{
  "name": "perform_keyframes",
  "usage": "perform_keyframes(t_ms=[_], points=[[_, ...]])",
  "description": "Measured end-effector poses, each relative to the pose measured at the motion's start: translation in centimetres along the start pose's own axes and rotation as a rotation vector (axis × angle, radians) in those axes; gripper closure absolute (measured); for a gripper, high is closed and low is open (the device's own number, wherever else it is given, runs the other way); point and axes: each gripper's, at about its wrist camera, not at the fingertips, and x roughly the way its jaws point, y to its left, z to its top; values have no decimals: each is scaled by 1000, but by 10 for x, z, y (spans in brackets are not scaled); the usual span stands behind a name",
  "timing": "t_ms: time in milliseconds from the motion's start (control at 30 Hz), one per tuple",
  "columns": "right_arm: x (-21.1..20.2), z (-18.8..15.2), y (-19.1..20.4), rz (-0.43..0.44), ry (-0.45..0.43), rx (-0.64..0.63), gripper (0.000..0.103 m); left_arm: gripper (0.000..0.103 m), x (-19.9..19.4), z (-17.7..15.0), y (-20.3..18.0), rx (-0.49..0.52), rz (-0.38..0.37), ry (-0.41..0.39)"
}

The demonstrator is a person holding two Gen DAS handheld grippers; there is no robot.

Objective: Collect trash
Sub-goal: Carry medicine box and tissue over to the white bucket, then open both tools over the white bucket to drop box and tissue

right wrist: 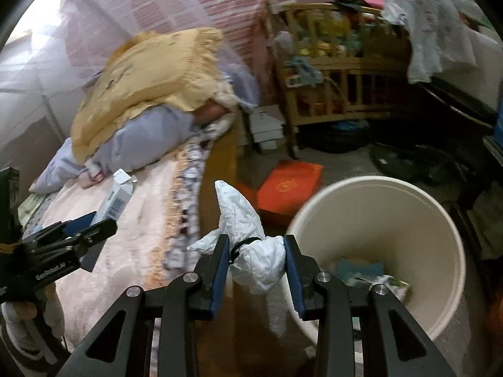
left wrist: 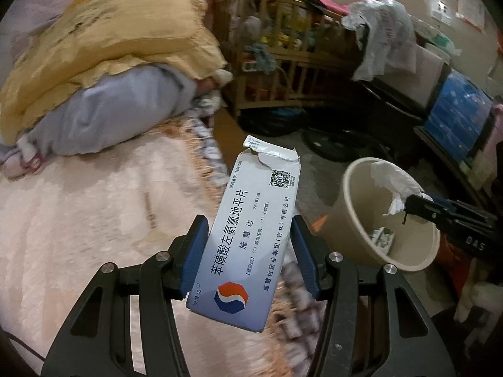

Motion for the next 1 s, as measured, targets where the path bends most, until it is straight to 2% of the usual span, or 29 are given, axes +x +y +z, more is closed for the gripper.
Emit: perform_keyframes(t_ms=[167, 500, 667, 1000], points=[[-3, -3, -42, -55, 6, 57, 71, 51, 19, 11, -30, 28, -70, 40], [-8, -11, -95, -132, -8, 157, 71, 51, 51, 32, -90, 57, -234, 88], [-8, -17, -118, -154, -25, 210, 71, 51, 69, 38, -114, 70, -265, 109], [3, -25, -143, -185, 10, 264, 69, 51, 102, 38, -149, 97, -292, 145]])
